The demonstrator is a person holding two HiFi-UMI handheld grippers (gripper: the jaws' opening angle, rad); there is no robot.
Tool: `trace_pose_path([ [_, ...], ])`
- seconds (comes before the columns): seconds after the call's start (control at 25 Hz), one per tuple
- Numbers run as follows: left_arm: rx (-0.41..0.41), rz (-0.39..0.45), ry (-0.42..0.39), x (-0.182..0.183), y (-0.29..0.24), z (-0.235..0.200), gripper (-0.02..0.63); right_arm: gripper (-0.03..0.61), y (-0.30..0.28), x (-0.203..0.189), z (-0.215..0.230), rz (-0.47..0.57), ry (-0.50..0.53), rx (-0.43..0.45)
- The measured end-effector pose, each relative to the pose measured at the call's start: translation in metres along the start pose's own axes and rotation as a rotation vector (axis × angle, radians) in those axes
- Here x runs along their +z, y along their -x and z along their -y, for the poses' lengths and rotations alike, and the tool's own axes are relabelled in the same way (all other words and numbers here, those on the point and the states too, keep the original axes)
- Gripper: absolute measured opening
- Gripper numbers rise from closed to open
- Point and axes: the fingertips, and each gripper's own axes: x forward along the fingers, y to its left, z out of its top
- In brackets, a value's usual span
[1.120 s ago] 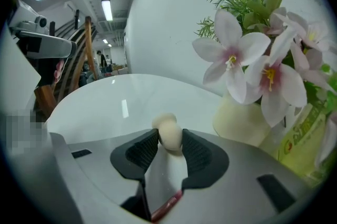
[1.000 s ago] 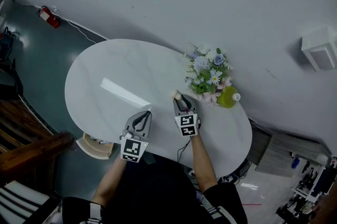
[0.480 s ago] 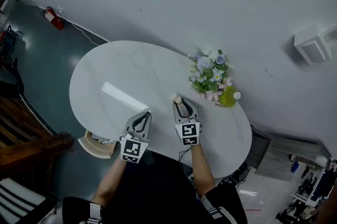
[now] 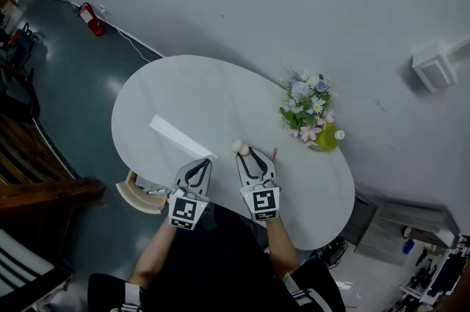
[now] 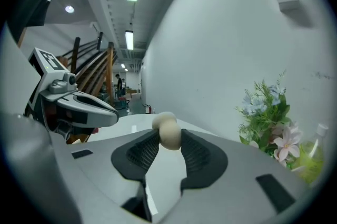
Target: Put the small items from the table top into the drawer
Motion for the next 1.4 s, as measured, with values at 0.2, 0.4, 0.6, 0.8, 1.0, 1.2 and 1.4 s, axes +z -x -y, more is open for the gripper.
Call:
trace_pose_path([
  [0.2,0.066,0.014,0.016,-0.005,0.035,-0.019,0.020,0.149,0.003,0.015,-0.052,0.021,0.028,0.092],
  [0.4,0.150,0.027,0.041,-0.010,0.077,-0.045,0.020,0.149,-0.003,0.025,-0.106,0.028,0.065,0.203],
  [0.6,0.241,0.026,0.074,-0.024,0.124,-0.075,0.020,0.149,-0.013,0.039,-0.160,0.030,0.120,0.284],
  [0.8,0.326,0.026,0.112,-0.040,0.165,-0.100,0.020,0.149,-0.022,0.045,-0.211,0.043,0.133,0.379],
  [1.0,0.402,0.028,0.142,-0.053,0.207,-0.124,0.020,0.149,-0.030,0.050,-0.263,0.036,0.166,0.463],
  [1.2,0.470,0.027,0.180,-0.073,0.243,-0.144,0.020,0.149,-0.038,0.045,-0.309,0.023,0.190,0.533],
  [1.4,0.525,0.023,0.217,-0.092,0.271,-0.160,0.020,0.149,-0.043,0.040,-0.349,0.011,0.205,0.598],
])
